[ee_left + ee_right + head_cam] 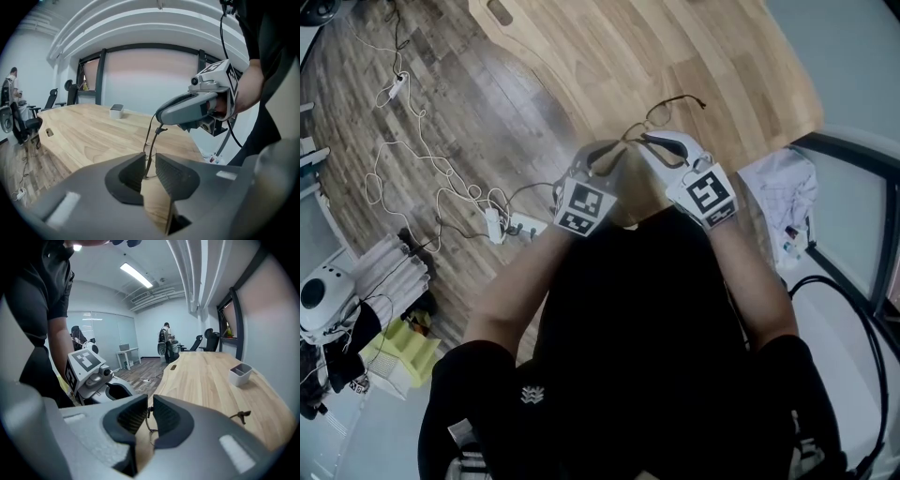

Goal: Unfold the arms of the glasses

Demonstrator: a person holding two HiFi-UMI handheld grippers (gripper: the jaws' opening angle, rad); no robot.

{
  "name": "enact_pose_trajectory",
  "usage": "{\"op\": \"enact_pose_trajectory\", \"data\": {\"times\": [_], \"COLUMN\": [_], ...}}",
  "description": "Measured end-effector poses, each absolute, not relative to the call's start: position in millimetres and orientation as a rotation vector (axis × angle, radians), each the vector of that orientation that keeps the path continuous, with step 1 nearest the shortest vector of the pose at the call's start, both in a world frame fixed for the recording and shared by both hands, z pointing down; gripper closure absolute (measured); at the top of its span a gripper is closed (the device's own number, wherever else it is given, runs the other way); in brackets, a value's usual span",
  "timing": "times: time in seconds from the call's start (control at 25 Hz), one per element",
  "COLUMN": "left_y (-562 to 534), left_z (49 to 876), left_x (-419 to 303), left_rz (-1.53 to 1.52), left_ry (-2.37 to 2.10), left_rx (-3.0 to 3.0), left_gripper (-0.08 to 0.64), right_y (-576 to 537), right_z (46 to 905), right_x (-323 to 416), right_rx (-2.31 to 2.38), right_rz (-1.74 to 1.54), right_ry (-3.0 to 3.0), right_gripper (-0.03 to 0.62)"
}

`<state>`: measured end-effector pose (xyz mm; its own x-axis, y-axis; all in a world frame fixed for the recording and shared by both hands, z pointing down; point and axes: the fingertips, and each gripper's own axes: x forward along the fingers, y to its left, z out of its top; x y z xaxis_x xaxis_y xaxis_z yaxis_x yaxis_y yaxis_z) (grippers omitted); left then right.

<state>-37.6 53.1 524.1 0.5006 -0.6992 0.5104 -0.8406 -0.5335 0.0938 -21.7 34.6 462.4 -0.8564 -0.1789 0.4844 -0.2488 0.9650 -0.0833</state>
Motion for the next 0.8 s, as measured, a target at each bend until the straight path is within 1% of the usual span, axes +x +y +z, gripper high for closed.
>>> {"op": "enact_pose_trajectory", "data": {"times": [0.6, 0.8], "left_y": [91, 88], "left_z": [511, 490], "left_x": [-66, -83], "left_rz": [0.561, 0.510], "left_ry": [-1.414, -1.511], "left_rx": [2.367, 2.341], "left_gripper": [0.488, 0.488], "right_y": [73, 69], "right_z": [449, 414], "right_x": [-44, -46], "right_rx": [0.219, 0.243], "right_rz": [0.150, 0.063], "right_ry": [-2.647, -2.754], "right_gripper": [0.555, 0.555]}}
